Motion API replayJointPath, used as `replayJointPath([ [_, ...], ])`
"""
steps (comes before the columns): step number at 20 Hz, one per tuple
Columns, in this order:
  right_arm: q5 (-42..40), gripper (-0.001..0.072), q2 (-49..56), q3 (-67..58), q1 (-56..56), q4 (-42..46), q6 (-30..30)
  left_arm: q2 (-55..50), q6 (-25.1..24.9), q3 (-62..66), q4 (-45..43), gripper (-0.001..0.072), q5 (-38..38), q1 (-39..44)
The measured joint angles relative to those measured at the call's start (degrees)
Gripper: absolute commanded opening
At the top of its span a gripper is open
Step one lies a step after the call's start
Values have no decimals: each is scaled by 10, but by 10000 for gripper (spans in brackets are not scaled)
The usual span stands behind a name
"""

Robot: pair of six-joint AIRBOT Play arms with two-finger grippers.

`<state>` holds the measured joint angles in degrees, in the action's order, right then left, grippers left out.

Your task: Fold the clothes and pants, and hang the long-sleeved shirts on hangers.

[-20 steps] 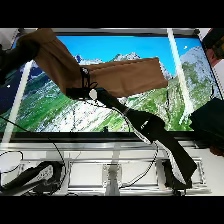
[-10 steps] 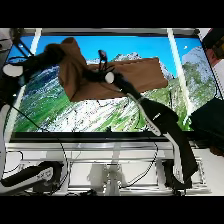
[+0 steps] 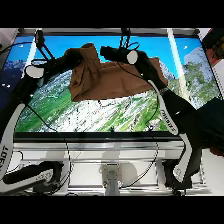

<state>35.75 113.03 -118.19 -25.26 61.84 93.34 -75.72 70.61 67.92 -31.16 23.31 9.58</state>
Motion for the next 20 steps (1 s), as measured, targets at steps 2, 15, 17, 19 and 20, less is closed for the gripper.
replayJointPath([
  [2,25,6,-35,0,3,19,-39,-4,15,0,0,34,-22,-12],
  [15,236,7,-150,37,47,138,-162,74,120,-1,-272,34,213,-385],
  [17,230,6,-144,50,40,115,-163,56,123,-3,-322,34,242,-418],
  [19,212,6,-131,57,23,86,-164,30,126,-4,-355,34,259,-435],
  [20,195,5,-122,59,12,73,-164,14,131,-4,-368,34,269,-440],
])
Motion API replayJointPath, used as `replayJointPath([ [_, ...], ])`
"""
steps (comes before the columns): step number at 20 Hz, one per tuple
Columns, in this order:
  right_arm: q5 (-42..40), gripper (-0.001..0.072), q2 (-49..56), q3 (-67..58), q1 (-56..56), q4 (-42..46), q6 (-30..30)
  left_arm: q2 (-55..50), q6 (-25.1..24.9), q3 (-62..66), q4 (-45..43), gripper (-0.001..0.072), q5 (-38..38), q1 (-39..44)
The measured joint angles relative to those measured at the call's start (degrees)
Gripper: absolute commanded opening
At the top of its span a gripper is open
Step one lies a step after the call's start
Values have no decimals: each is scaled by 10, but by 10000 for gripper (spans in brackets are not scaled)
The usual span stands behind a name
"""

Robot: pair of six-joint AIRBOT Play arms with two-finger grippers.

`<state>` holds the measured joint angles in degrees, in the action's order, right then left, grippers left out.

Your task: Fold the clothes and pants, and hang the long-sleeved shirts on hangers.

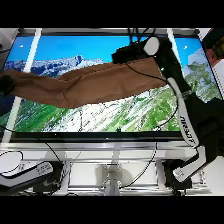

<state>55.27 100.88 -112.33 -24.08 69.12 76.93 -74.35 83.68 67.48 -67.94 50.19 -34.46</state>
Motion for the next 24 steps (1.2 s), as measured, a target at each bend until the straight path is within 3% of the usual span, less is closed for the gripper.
replayJointPath([
  [6,-111,4,94,4,-83,-40,56,-93,25,-1,-32,34,53,-12],
  [11,-152,2,181,-24,-119,-48,116,-83,17,0,-12,34,36,-11],
  [18,-227,2,266,-45,-143,-141,198,22,-74,1,211,34,-39,15],
  [24,-303,1,315,-49,-187,-215,265,97,-104,1,367,34,-52,112],
])
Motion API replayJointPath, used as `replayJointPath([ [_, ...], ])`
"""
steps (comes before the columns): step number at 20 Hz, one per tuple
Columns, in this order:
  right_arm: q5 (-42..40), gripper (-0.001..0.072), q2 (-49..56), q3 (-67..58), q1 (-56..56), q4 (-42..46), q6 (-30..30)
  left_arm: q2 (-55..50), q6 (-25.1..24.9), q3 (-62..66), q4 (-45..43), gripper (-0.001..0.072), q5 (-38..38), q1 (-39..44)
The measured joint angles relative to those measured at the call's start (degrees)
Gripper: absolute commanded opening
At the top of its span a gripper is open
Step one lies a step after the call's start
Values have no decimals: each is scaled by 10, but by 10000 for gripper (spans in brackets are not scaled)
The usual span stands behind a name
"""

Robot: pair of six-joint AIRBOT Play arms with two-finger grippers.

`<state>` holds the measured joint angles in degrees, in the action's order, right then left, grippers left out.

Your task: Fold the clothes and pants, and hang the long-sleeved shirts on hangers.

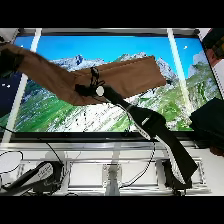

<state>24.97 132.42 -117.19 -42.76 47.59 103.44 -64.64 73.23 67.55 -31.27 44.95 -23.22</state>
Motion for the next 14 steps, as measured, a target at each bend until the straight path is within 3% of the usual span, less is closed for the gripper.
replayJointPath([
  [8,-24,5,0,-2,3,-36,30,-10,-6,0,57,35,-64,163],
  [11,28,6,-42,-2,47,-33,-19,-29,-6,0,61,35,-106,190],
  [14,165,7,-118,-2,100,-14,-117,-42,-6,0,63,35,-147,202],
])
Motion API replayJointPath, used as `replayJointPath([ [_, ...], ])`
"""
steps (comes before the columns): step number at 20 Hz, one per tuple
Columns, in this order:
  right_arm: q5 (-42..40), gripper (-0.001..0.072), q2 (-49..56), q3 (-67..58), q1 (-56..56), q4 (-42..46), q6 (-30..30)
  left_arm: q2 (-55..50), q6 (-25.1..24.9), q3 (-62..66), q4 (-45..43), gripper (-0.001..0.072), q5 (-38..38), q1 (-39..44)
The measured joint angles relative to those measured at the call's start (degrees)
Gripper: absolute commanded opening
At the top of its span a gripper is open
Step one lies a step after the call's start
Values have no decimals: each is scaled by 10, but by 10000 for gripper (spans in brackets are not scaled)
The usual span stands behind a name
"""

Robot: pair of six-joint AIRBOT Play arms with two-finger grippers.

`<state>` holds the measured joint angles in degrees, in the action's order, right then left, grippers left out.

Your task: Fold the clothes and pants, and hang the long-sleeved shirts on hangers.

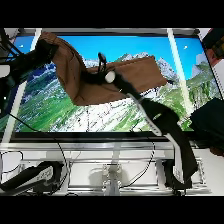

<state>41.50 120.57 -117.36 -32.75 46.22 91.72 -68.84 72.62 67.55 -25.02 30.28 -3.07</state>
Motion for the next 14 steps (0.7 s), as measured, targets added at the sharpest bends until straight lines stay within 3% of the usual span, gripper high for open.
replayJointPath([
  [3,158,7,-94,0,54,26,-82,-16,0,0,1,35,-21,20],
  [6,264,8,-186,0,97,39,-136,-46,2,0,2,36,-35,66],
  [7,285,8,-215,0,109,41,-148,-59,2,0,2,117,-43,86],
  [9,310,8,-269,0,133,49,-166,-89,2,0,3,633,-70,135],
  [10,317,8,-290,0,143,50,-173,-103,3,0,7,682,-85,161],
  [14,333,8,-349,0,177,75,-186,-139,0,0,13,682,-117,235],
])
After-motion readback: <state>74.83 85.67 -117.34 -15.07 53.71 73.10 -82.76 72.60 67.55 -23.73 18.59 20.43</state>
